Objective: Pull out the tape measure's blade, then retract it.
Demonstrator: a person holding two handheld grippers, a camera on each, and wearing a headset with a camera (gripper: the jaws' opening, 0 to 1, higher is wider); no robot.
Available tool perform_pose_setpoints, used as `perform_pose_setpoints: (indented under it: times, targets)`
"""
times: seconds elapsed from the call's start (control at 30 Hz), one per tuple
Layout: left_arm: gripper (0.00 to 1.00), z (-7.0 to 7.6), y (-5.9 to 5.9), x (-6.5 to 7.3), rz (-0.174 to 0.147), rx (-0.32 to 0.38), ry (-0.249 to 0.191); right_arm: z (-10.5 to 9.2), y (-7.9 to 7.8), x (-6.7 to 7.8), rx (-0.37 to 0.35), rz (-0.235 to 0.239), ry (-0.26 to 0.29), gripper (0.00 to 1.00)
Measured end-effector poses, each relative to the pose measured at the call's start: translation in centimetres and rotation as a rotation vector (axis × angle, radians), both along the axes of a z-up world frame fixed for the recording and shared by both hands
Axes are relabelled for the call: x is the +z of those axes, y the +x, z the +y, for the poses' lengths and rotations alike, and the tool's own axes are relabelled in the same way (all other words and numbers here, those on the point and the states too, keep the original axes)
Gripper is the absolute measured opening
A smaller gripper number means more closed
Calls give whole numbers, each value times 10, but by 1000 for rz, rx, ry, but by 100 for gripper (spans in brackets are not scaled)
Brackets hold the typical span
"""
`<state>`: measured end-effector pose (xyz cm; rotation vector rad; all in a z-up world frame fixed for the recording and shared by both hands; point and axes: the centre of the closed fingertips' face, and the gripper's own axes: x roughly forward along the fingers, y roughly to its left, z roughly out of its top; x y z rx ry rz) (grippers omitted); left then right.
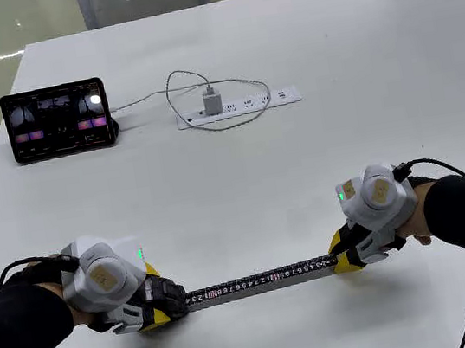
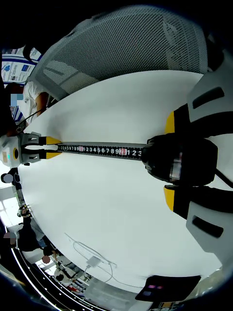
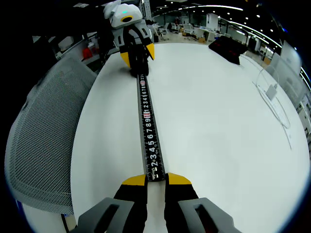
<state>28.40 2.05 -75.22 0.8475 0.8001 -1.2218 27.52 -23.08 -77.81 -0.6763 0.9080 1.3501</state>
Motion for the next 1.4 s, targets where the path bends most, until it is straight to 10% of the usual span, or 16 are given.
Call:
perform_pose_setpoints:
  times: [1.4]
  targets:
    - [32,-1,0,10,9,-11,-11,1,-7,-1,119,-53,-65,17]
